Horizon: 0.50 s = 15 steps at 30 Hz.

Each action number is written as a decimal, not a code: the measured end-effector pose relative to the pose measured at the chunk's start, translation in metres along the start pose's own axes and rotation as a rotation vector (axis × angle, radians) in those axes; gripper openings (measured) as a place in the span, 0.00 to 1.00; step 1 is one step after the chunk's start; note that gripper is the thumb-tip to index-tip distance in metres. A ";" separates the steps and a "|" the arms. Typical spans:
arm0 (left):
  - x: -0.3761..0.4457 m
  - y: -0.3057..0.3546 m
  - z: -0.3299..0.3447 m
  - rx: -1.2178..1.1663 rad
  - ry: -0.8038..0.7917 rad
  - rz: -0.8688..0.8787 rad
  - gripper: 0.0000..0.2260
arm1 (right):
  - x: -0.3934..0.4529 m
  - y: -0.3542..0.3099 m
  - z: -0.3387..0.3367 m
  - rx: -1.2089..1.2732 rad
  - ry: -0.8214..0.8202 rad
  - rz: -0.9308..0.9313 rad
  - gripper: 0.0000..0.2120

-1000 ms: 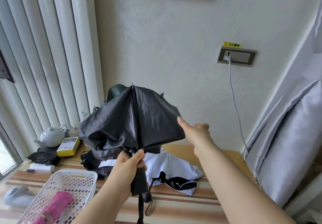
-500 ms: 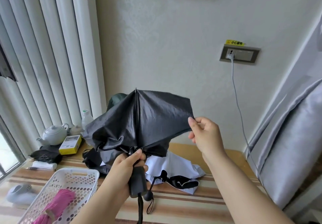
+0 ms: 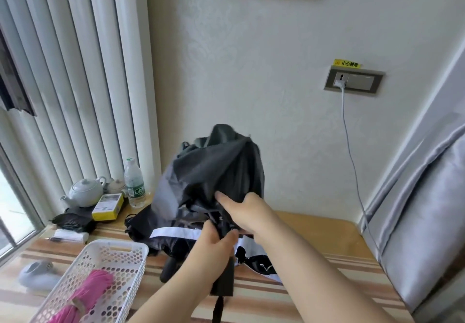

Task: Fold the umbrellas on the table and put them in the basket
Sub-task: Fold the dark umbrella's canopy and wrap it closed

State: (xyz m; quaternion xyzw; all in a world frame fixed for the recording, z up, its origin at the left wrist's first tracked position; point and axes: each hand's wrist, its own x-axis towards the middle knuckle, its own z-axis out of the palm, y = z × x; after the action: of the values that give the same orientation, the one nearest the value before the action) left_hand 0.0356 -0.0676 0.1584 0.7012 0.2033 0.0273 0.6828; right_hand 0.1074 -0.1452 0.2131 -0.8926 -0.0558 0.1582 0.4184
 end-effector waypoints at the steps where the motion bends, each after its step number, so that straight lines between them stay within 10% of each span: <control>1: -0.002 0.001 0.002 0.107 -0.011 0.053 0.06 | 0.005 0.005 0.005 0.089 0.022 0.007 0.27; 6: -0.001 0.010 -0.004 0.389 0.004 0.154 0.10 | 0.018 0.025 0.018 0.517 0.098 0.046 0.18; 15: 0.004 0.041 -0.022 -0.204 -0.397 -0.195 0.12 | 0.018 0.034 0.002 0.723 0.013 -0.068 0.11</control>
State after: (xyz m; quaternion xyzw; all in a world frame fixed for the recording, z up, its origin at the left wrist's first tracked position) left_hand 0.0421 -0.0453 0.1985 0.5974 0.1278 -0.1567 0.7760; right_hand 0.1221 -0.1610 0.1818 -0.6856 -0.0235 0.1481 0.7124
